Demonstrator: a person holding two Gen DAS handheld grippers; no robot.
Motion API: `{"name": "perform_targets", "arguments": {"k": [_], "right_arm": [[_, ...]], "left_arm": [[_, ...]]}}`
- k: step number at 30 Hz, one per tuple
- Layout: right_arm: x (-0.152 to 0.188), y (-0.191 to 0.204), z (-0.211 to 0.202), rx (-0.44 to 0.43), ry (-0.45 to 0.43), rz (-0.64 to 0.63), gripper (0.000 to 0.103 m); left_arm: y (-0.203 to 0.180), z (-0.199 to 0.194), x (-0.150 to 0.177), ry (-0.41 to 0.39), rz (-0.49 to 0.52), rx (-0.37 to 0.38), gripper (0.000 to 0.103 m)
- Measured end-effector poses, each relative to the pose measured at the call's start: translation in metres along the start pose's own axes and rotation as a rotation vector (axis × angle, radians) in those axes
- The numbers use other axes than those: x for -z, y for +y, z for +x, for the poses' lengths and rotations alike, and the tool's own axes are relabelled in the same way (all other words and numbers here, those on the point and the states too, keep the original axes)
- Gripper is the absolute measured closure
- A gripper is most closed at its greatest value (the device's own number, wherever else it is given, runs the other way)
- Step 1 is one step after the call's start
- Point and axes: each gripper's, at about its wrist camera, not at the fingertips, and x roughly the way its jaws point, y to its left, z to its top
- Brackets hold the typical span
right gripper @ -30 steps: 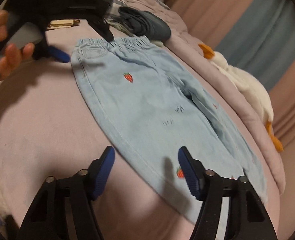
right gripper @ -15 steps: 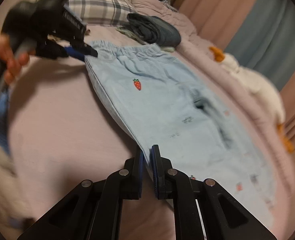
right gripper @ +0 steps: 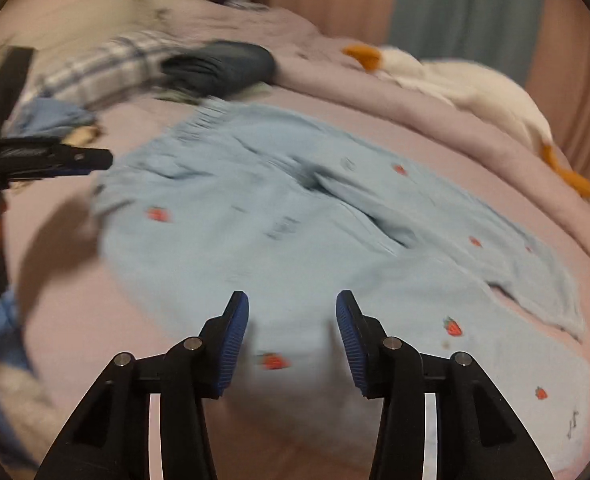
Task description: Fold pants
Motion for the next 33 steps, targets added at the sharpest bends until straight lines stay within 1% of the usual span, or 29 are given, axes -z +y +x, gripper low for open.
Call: {"name": "perform_targets", "arguments": {"k": [1,2,3,4,5,6,7,8,9,10,11,13,14,15,16,17,19,20,21,22,24,25,26,28,31,32,33], "right_arm": [[0.008,-0.004,0.014,0.054,0.073,-0.008,0.057],[0.017,-0.005,0.022,0.080,0.114,-0.024,0.057],[0.027,-0.008,0.018,0.063,0.084,-0.031,0.056],[0.035,-0.014,0.011,0.040,0.070,-0.026,0.054],[0.039,-0.022,0.008,0.023,0.085,-0.004,0.050],[0.043,-0.031,0.005,0.003,0.098,0.027,0.047],[0.044,-0.044,0.003,-0.028,0.125,0.073,0.047],[0.041,-0.054,0.002,-0.049,0.139,0.104,0.047],[0.037,-0.063,0.000,-0.065,0.137,0.133,0.047],[0.030,-0.071,-0.004,-0.083,0.111,0.156,0.047],[0.022,-0.075,-0.007,-0.101,0.081,0.169,0.047],[-0.004,-0.088,-0.004,-0.131,0.021,0.197,0.047],[-0.017,-0.091,0.000,-0.133,0.000,0.200,0.047],[-0.036,-0.095,0.009,-0.130,-0.029,0.183,0.047],[-0.045,-0.095,0.013,-0.118,-0.047,0.165,0.047],[-0.062,-0.095,0.023,-0.099,-0.060,0.133,0.047],[-0.089,-0.093,0.043,-0.072,-0.060,0.084,0.047],[-0.100,-0.093,0.052,-0.075,-0.049,0.069,0.047],[-0.117,-0.095,0.068,-0.090,-0.031,0.061,0.047],[-0.128,-0.097,0.077,-0.090,-0.021,0.053,0.047],[-0.151,-0.099,0.100,-0.068,-0.005,0.018,0.047],[-0.156,-0.099,0.106,-0.064,0.002,0.006,0.047],[-0.165,-0.100,0.118,-0.064,0.018,-0.005,0.047],[-0.176,-0.103,0.137,-0.095,0.066,-0.032,0.047],[-0.179,-0.102,0.164,-0.104,0.154,-0.087,0.047],[-0.179,-0.101,0.171,-0.100,0.171,-0.102,0.047],[-0.178,-0.101,0.179,-0.105,0.196,-0.113,0.047]], "left_arm": [[-0.003,0.017,0.007,0.051,0.044,-0.029,0.050],[-0.005,0.016,0.014,0.010,0.094,-0.037,0.050],[-0.009,0.010,0.024,-0.047,0.183,-0.049,0.049],[-0.010,0.009,0.027,-0.045,0.225,-0.052,0.049],[-0.009,0.006,0.029,-0.045,0.256,-0.040,0.048],[-0.005,0.003,0.026,-0.025,0.252,-0.009,0.045],[0.002,0.001,0.019,-0.005,0.229,0.039,0.044],[0.006,0.000,0.013,-0.003,0.204,0.073,0.043],[0.015,-0.001,-0.001,-0.012,0.164,0.104,0.039],[0.019,0.000,-0.013,-0.022,0.144,0.106,0.037],[0.021,0.003,-0.028,-0.039,0.126,0.093,0.036],[0.023,0.009,-0.059,-0.082,0.134,0.053,0.036],[0.025,0.016,-0.079,-0.106,0.149,0.032,0.036],[0.028,0.021,-0.095,-0.111,0.159,0.025,0.036],[0.031,0.030,-0.112,-0.107,0.169,0.023,0.036],[0.036,0.036,-0.127,-0.103,0.177,0.008,0.036],[0.048,0.054,-0.158,-0.060,0.181,-0.013,0.036],[0.056,0.064,-0.173,-0.046,0.175,-0.022,0.036],[0.065,0.072,-0.185,-0.028,0.162,-0.013,0.037],[0.076,0.076,-0.196,-0.013,0.137,0.006,0.037],[0.089,0.091,-0.216,0.024,0.091,0.080,0.038],[0.091,0.094,-0.223,0.033,0.092,0.093,0.037],[0.090,0.101,-0.228,0.053,0.120,0.101,0.037],[0.084,0.113,-0.234,0.104,0.193,0.091,0.038],[0.081,0.132,-0.233,0.184,0.265,0.068,0.038],[0.079,0.138,-0.231,0.214,0.303,0.065,0.039],[0.078,0.143,-0.232,0.229,0.323,0.057,0.044]]}}
